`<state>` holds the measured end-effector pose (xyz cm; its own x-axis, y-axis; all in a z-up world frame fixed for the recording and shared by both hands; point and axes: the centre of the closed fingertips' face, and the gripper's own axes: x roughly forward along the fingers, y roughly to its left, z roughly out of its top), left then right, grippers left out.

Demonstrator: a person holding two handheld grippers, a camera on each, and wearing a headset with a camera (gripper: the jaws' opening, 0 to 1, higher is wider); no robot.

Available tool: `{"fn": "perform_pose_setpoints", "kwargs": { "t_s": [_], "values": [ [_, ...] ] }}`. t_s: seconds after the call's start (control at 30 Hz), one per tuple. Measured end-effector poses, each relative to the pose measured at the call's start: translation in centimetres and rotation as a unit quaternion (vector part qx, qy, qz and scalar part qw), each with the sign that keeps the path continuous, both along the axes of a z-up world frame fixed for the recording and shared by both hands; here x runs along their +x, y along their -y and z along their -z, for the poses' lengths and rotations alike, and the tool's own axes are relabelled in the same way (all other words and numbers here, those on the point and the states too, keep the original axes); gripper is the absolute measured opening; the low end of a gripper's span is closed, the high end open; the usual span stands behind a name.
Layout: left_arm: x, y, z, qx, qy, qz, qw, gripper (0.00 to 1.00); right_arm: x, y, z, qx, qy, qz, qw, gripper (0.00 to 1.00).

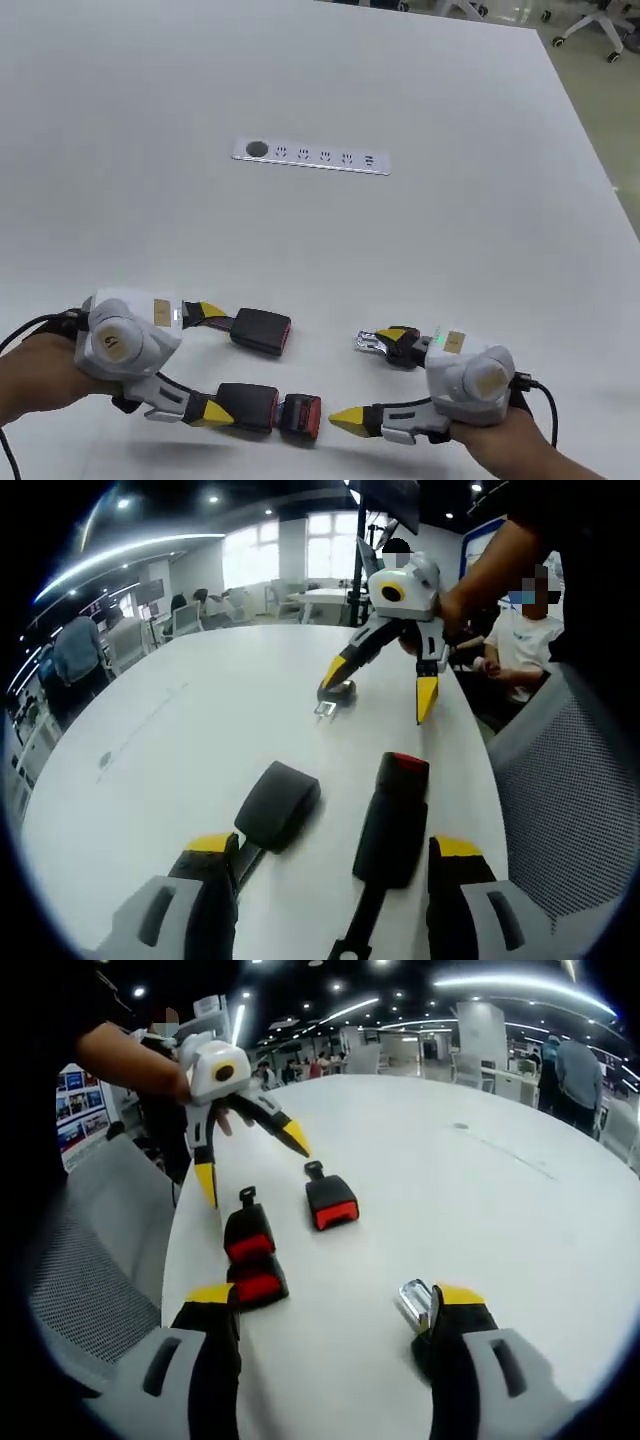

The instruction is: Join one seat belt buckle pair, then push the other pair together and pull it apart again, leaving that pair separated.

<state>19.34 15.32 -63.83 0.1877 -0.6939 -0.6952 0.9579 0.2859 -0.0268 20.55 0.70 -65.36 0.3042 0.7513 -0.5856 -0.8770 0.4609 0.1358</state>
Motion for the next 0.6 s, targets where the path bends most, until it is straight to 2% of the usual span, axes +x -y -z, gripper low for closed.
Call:
{"fn": "perform_pose_setpoints", "kwargs": {
  "t_s": [0.17,0.23,0.47,0.6],
  "values": [
    [1.5,-0.3,-0.5,0.000,0.007,-0.004,1.0000,0.80,1.5,1.5,-0.8,-0.001,0.008,0.013,0.9999,0.78],
    [2.2,-0.4,-0.6,0.005,0.018,0.003,0.9998,0.79,2.1,2.4,-0.4,-0.018,0.018,0.008,0.9997,0.77],
    [4.0,-0.5,-1.1,0.012,0.024,0.014,0.9995,0.78,3.5,4.1,-0.4,-0.029,0.022,-0.001,0.9993,0.80],
    [4.9,-0.4,-0.7,0.020,0.025,0.025,0.9992,0.76,4.2,4.8,-0.1,-0.037,0.021,-0.012,0.9990,0.80]
  ]
}}
